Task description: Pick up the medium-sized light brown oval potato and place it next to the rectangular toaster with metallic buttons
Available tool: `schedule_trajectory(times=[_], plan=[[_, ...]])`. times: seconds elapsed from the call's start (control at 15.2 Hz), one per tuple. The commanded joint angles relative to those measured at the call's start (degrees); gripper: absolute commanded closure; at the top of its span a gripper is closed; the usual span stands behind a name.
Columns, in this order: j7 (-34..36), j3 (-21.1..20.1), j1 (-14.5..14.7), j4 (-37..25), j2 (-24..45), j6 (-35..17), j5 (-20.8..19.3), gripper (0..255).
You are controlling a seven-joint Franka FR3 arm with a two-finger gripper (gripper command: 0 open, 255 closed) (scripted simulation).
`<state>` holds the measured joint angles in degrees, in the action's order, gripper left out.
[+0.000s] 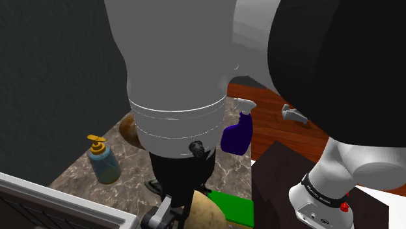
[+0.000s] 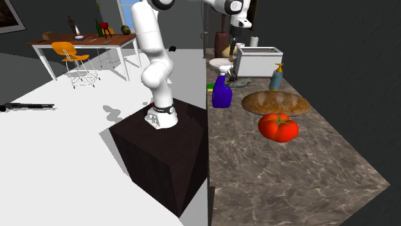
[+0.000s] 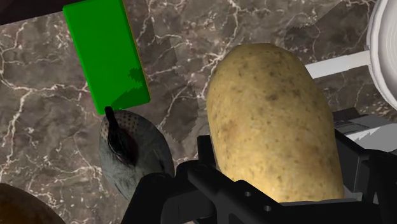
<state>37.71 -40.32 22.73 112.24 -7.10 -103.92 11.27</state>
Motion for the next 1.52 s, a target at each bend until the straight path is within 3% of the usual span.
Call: schedule_trajectory(times=[0.0,1.45], plan=[[0.0,-0.2,0.0,1.3,0.3,-1.6,-0.1,255],[1.6,-1.8,0.6,12.8,7.2,-18.7,-3.7,255]])
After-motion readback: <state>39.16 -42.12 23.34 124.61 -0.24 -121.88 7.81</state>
